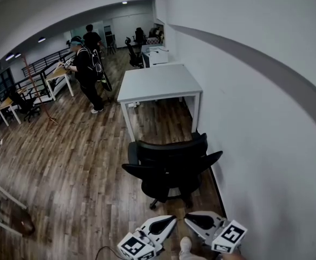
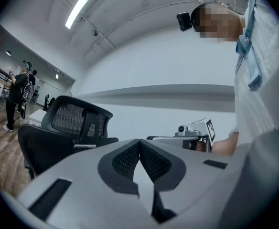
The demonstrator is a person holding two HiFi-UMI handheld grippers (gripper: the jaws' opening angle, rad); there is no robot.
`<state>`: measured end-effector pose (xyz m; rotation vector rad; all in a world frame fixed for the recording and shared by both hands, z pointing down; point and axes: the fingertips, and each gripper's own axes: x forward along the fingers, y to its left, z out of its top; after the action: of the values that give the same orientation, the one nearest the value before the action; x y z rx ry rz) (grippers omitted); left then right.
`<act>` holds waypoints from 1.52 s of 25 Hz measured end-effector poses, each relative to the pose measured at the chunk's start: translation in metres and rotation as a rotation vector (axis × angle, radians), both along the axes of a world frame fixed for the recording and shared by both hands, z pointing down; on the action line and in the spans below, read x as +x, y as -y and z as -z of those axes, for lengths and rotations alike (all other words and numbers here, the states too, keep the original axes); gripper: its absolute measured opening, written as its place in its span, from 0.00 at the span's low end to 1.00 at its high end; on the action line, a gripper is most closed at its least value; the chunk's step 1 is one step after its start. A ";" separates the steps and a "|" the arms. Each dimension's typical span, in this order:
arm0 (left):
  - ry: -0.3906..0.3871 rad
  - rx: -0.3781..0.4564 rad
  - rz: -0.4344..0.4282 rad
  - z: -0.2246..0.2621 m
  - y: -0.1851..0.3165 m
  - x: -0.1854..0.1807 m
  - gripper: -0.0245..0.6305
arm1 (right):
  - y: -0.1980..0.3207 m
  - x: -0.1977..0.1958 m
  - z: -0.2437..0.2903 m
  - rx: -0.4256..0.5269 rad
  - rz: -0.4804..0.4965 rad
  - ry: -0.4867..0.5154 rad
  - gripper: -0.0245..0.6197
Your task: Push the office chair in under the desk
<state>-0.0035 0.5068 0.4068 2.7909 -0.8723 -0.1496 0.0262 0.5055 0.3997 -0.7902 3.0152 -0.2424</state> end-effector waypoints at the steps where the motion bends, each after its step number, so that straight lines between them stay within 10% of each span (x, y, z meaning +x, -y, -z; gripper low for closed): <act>1: 0.000 -0.005 0.002 0.000 0.010 0.001 0.04 | 0.010 0.002 0.000 -0.002 0.004 -0.001 0.10; 15: 0.084 -0.006 0.091 -0.007 0.124 0.000 0.04 | 0.130 0.032 -0.004 -0.007 0.067 -0.052 0.10; 38: 0.314 -0.036 0.083 -0.029 0.177 -0.028 0.05 | 0.182 0.024 -0.030 -0.008 0.107 -0.234 0.10</act>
<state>-0.0316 0.3294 0.4354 2.7890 -1.0478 0.2969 0.0505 0.3236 0.4296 -0.7053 3.2827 -0.1748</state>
